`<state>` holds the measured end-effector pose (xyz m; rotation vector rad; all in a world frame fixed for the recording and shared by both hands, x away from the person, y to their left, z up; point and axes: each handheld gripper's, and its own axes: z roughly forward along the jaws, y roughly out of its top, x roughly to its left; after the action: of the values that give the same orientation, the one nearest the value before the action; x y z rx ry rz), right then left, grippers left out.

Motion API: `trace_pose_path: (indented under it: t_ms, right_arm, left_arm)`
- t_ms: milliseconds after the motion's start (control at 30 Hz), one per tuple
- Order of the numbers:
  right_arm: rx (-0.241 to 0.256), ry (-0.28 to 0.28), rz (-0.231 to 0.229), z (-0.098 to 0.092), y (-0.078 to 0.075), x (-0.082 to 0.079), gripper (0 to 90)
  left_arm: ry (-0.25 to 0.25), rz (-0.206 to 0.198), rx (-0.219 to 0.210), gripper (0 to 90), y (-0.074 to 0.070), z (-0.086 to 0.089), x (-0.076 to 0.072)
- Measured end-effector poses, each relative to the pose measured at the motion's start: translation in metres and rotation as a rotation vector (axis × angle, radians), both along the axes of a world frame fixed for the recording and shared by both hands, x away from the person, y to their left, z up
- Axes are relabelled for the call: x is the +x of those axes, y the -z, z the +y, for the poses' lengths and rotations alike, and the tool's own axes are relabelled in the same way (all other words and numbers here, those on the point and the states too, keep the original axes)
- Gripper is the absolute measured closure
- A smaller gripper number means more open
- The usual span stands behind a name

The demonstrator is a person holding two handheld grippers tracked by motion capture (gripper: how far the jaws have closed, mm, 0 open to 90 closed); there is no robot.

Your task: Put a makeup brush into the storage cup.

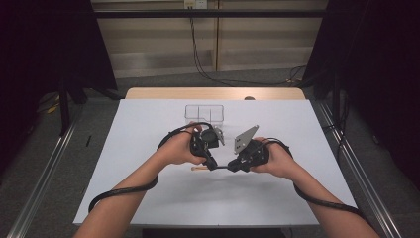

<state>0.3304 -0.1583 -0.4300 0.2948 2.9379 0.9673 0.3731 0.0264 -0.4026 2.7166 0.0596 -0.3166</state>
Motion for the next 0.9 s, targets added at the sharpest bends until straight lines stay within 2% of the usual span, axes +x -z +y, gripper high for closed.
trace_pose_path:
  t_ms: [100, 133, 267, 367, 400, 433, 500, 533, 600, 733, 800, 900]
  right_arm:
    - [-0.009, -0.019, 0.006, 0.000, 0.004, -0.003, 85.0]
    - [-0.005, -0.010, 0.019, 0.001, 0.006, -0.004, 85.2]
    - [0.029, 0.005, 0.018, -0.001, 0.012, -0.006, 85.4]
    - [0.044, 0.020, 0.011, -0.003, 0.015, -0.007, 85.4]
    - [0.046, 0.020, 0.017, -0.004, 0.015, -0.008, 85.5]
    - [0.046, 0.020, 0.013, -0.005, 0.016, -0.008, 85.5]
    - [0.039, 0.027, 0.009, -0.007, 0.016, -0.008, 85.5]
    - [0.040, 0.031, 0.003, -0.009, 0.017, -0.008, 85.5]
    - [0.044, 0.048, 0.002, -0.012, 0.017, -0.009, 85.5]
    - [0.063, 0.084, -0.001, -0.021, 0.019, -0.008, 85.5]
    - [0.074, 0.100, -0.008, -0.025, 0.019, -0.008, 85.4]
    - [0.100, 0.124, -0.007, -0.030, 0.019, -0.009, 85.4]
  left_arm:
    - [-0.016, 0.017, -0.043, 83.0, -0.002, 0.002, 0.001]
    - [-0.009, 0.017, -0.048, 83.0, -0.004, 0.003, 0.002]
    - [-0.020, 0.007, -0.076, 82.7, -0.003, 0.005, 0.001]
    - [-0.032, 0.026, -0.095, 78.3, -0.001, 0.007, 0.002]
    - [-0.042, 0.029, -0.097, 74.4, -0.001, 0.008, 0.003]
    - [-0.037, 0.021, -0.111, 70.6, 0.000, 0.009, 0.004]
    - [-0.068, 0.034, -0.148, 63.4, 0.000, 0.012, 0.005]
    - [-0.071, 0.025, -0.162, 61.4, 0.000, 0.014, 0.006]
    - [-0.074, 0.019, -0.202, 52.9, -0.001, 0.018, 0.008]
    - [-0.118, 0.013, -0.278, 38.9, -0.002, 0.026, 0.010]
    - [-0.142, 0.007, -0.333, 30.7, -0.001, 0.030, 0.010]
    - [-0.165, -0.008, -0.378, 24.1, 0.000, 0.036, 0.010]
